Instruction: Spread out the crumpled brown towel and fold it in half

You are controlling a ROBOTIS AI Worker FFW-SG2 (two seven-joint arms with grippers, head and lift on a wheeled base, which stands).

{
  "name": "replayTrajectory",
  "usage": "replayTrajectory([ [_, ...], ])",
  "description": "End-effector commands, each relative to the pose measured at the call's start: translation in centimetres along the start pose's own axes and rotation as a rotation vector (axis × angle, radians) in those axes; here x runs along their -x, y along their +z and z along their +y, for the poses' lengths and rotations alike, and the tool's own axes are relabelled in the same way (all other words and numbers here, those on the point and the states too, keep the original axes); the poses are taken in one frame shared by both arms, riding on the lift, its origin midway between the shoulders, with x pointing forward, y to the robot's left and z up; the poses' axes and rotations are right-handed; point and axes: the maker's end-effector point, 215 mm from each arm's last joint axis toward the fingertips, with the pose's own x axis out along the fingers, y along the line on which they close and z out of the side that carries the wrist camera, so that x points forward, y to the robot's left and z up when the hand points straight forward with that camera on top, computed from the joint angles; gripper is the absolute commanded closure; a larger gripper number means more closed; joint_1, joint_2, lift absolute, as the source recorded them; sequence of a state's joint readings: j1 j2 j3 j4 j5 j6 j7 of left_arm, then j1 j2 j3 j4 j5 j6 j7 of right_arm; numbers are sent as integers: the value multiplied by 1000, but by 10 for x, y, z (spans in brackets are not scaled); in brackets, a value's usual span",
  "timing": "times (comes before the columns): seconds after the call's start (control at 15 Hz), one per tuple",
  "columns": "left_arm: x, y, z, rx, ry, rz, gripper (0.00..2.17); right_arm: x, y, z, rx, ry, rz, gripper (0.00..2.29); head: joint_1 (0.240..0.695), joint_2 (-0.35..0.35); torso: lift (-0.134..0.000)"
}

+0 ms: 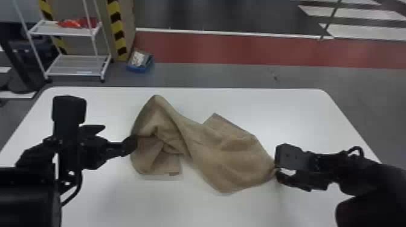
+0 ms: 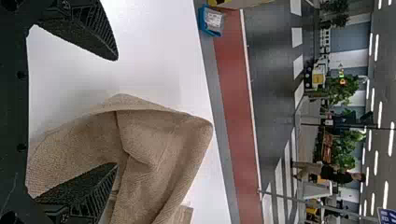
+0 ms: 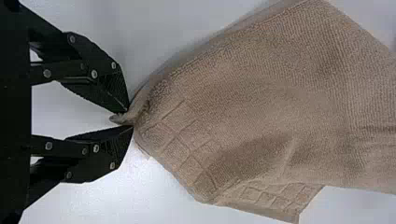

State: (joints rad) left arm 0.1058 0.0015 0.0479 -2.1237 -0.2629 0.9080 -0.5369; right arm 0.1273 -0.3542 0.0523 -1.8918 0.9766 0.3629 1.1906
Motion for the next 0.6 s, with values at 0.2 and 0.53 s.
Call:
replayTrajectory([
  [0.2, 3, -14, -8, 10, -39, 14, 83, 50, 8, -51, -151, -70, -176, 1058, 695, -89, -124],
  [0.53, 27, -50, -84, 0, -261, 66, 83, 128, -34, -164, -645, -327, -262, 1058, 695, -201, -124],
])
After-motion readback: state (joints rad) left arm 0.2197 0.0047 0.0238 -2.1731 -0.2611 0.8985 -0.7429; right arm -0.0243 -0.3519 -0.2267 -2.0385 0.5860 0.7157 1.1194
